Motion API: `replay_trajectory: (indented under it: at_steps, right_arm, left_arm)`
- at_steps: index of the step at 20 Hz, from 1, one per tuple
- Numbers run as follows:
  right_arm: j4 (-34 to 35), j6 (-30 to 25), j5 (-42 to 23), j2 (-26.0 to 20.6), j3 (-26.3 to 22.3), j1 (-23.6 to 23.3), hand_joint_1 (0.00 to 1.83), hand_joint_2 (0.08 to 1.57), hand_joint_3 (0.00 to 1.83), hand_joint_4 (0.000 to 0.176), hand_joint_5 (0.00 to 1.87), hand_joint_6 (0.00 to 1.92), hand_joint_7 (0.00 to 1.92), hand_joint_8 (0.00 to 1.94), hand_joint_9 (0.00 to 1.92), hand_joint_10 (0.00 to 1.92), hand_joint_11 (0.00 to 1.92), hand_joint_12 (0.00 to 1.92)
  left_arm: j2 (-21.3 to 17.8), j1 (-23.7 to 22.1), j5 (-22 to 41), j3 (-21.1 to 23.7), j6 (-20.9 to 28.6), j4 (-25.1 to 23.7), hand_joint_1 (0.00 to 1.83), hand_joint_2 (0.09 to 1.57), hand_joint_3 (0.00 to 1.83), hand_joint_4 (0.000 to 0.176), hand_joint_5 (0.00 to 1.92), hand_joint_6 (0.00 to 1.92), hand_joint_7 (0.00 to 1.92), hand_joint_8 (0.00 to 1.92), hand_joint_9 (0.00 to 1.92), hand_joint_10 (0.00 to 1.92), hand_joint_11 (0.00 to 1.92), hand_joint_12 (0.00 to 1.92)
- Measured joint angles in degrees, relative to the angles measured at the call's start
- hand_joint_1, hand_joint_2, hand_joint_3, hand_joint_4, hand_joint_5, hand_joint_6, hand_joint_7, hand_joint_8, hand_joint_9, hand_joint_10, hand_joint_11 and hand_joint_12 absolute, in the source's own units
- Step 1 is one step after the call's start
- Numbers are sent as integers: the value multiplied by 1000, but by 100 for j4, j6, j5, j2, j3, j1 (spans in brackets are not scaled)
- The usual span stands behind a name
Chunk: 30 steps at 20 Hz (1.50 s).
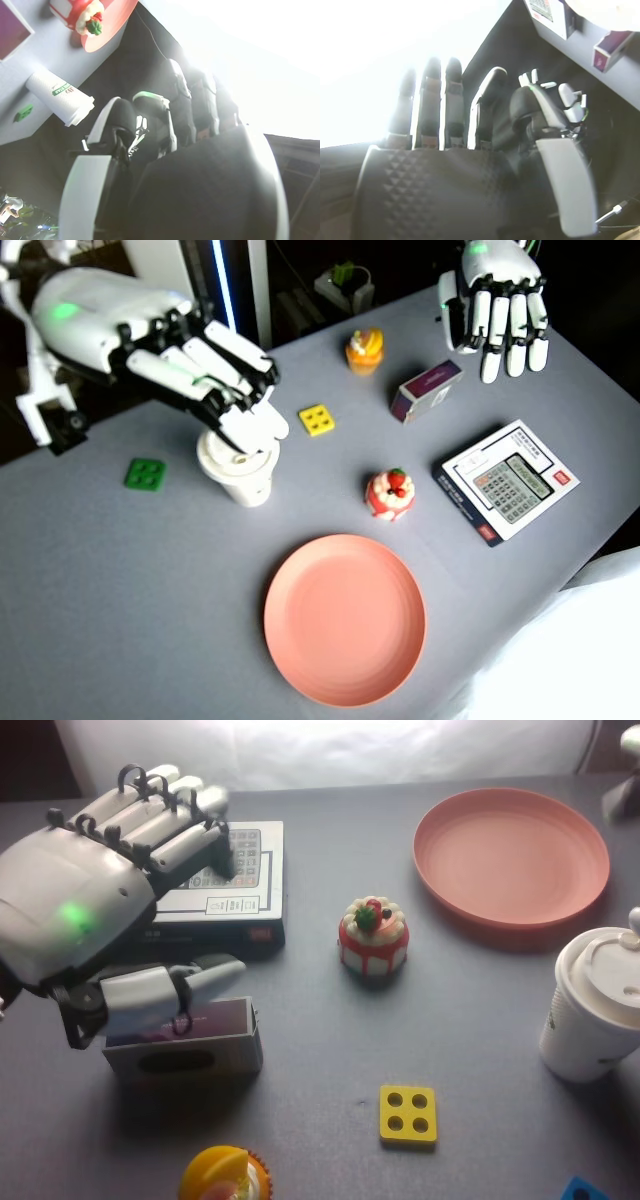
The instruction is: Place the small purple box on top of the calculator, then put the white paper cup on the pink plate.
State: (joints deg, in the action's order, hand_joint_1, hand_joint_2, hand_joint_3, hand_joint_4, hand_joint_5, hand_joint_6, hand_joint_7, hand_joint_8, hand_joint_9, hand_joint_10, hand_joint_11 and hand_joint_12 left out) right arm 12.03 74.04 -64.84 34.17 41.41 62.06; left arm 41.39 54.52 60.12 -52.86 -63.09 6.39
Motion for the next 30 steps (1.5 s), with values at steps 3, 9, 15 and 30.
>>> replay_trajectory:
  at_steps: [3, 9, 15, 30]
  right_arm:
    - [44, 52, 7, 79, 0, 0, 382, 1251, 80, 12, 30, 12, 0, 0, 0, 0, 0, 0]
    - [96, 61, -2, 79, 0, 0, 450, 1265, 67, 0, 75, 24, 0, 0, 0, 0, 0, 0]
    - [133, 66, 0, 92, 7, 0, 235, 1269, 53, 0, 16, 10, 0, 0, 0, 0, 12, 6]
    - [232, 66, -37, 94, 7, 4, 230, 1314, 34, 0, 0, 0, 0, 0, 0, 0, 0, 0]
  left_arm:
    - [44, -2, -85, 0, 2, -66, 226, 1180, 8, 20, 0, 0, 0, 0, 0, 0, 0, 0]
    - [61, 42, -352, 0, 7, -11, 582, 1025, 0, 22, 0, 0, 0, 0, 0, 0, 0, 0]
    - [114, 452, -981, -151, -2, 549, 816, 940, 0, 9, 33, 12, 56, 18, 17, 7, 0, 0]
    - [688, 439, -1513, -566, 11, 1067, 1145, 1155, 2, 0, 899, 1107, 994, 1856, 1165, 1913, 1275, 1920]
